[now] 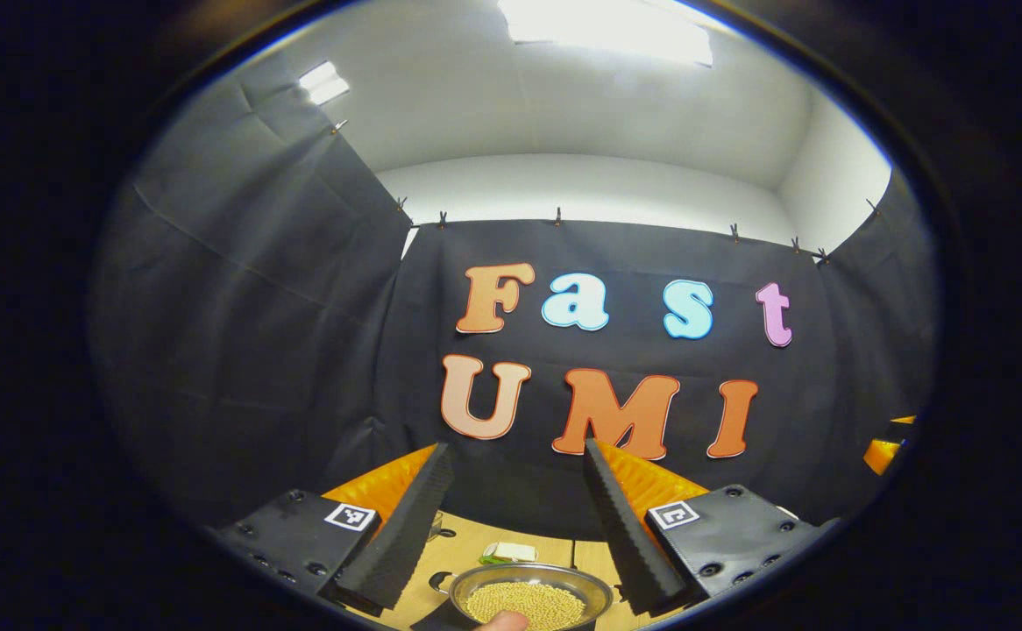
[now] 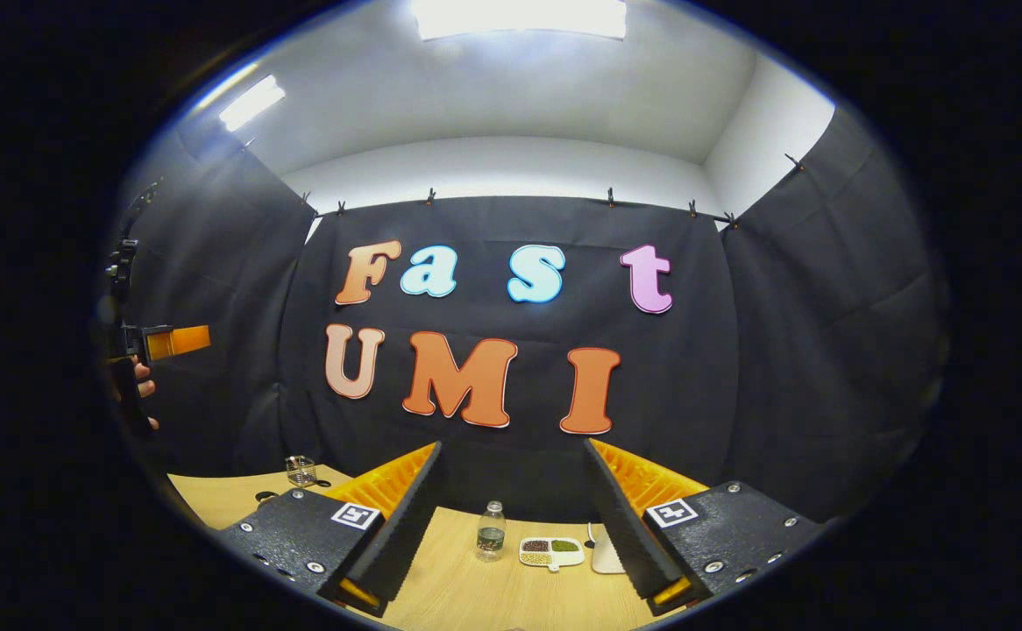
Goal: First push the handle of the pot to place it horizontally, then grasp the pot with both hands and set it on the induction cooktop.
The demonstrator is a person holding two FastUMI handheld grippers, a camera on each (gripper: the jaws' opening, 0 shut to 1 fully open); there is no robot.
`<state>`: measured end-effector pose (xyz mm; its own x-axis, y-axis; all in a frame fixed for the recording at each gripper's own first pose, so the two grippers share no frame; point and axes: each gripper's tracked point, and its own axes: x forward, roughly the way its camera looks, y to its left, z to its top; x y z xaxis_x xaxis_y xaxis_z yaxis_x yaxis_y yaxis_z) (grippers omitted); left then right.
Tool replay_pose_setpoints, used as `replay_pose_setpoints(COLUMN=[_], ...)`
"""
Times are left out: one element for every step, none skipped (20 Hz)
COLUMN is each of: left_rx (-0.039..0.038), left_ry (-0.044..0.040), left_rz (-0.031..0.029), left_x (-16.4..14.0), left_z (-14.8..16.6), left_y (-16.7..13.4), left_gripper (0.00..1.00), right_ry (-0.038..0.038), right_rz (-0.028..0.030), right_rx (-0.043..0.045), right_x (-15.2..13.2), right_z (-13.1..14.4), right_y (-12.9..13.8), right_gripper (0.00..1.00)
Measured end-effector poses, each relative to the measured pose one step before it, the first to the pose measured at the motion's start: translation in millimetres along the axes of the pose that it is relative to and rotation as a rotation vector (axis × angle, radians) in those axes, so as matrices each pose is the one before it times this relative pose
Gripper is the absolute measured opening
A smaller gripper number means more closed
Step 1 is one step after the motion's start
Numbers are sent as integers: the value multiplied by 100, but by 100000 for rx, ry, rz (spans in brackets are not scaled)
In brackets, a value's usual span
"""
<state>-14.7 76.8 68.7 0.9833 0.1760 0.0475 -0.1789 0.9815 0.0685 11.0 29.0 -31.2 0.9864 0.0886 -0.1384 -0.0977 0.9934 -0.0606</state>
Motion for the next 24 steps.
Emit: replay_pose_setpoints(left_rx=[2294,2772,1980,648,-30,-411,-165,118,779,1441,1652,1288,776,593,492,708,643,146,-69,-194,8,-180,-155,15], left_ry=[-1753,-1735,-1200,-30,874,646,88,-292,-526,-592,-102,-130,-106,-342,-364,184,308,-43,-452,-368,-334,-435,-449,-295], left_rz=[945,919,675,-350,-1673,-1346,-1065,-792,-725,-112,459,154,-316,-486,-579,-965,-437,211,23,212,127,227,-25,67], left_x=[97,97,133,35,28,17,71,-24,11,-61,-45,-76,-77,-42,-27,-64,-117,-62,59,-23,-89,-55,-22,-40], left_z=[573,517,227,-77,-353,-207,-29,48,60,-108,-214,-341,-163,55,54,-124,-163,90,142,168,52,137,127,67], left_y=[87,-87,-191,-618,-884,-665,-430,-417,-388,-201,-56,-214,-250,-326,-277,-268,-190,130,92,140,48,153,25,15], left_gripper=[97,98,98,96,96,96,97,98,98,98,98,98,98,98,98,98,98,97,98,98,97,98,98,97], right_ry=[-435,-623,-359,-171,66,-270,-705,-684,-422,55,82,-366,-417,-324,-320,-388,-518,-554,-683,-870,-759,-435,-260,-288], right_rz=[-258,358,830,1237,1366,755,172,-283,187,1211,720,358,127,-32,-163,-97,-77,82,247,105,-179,-197,40,69], right_rx=[209,351,854,1089,742,393,59,-193,-392,-553,-104,-31,-208,-328,-218,-15,165,27,-218,-505,-562,-350,45,155], right_x=[256,189,85,4,53,7,110,58,67,-54,45,128,70,37,10,195,78,115,31,11,72,26,35,-179], right_z=[18,72,-66,-96,-95,-40,184,105,40,-96,-77,71,81,27,92,42,107,76,177,177,164,172,110,237], right_y=[-294,-30,231,257,49,59,-131,-209,31,229,346,51,-51,-80,72,34,24,99,67,29,-69,-95,78,23], right_gripper=[97,97,95,95,95,95,95,97,95,95,95,95,95,95,95,95,95,95,95,95,95,95,95,95])
